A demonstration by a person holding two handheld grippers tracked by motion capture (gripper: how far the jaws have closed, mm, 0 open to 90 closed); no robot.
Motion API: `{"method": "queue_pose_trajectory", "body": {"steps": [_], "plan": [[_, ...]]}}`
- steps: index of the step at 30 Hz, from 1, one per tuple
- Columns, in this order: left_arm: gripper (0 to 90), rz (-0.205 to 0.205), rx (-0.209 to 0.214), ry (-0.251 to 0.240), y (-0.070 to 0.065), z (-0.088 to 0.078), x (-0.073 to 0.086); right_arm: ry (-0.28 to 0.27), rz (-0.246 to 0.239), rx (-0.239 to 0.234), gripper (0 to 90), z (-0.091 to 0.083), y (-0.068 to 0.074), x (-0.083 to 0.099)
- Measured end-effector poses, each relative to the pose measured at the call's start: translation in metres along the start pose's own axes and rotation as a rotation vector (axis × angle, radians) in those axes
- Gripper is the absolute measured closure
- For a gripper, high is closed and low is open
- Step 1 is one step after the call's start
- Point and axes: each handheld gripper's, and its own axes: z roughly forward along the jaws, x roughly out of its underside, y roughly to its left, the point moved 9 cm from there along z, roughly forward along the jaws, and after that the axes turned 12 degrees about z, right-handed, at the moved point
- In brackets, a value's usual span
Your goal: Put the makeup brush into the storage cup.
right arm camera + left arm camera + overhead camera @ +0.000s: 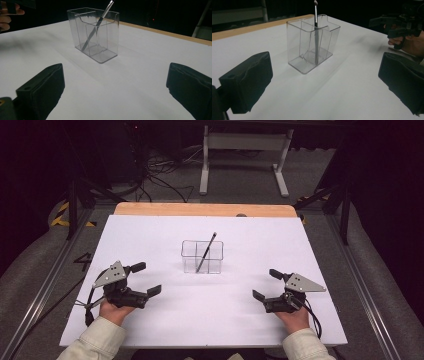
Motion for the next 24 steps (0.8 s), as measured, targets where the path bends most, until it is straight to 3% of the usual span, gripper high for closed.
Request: {"method": "queue_pose_trajectory", "body": {"steps": [4,8,15,17,24], "plan": [[0.1,0.001,-0.005,0.019,0.000,-0.005,0.012,0.010,0.001,-0.003,1.8,0.001,0.000,0.002],[0.0,-0.017,-0.012,0.002,0.001,-0.010,0.021,0.021,-0.004,0.003,1.1,0.002,0.001,0.006],[0.0,-0.018,-0.031,0.011,0.004,-0.012,0.035,0.000,0.010,0.020,0.7,0.001,-0.003,0.008],[0.0,-0.038,-0.033,0.005,0.006,-0.013,0.039,-0.020,0.030,0.027,0.6,0.000,-0.006,0.007],[0.0,-0.038,-0.062,0.014,0.010,-0.010,0.046,-0.016,0.038,0.024,0.6,0.000,-0.006,0.009]]}}
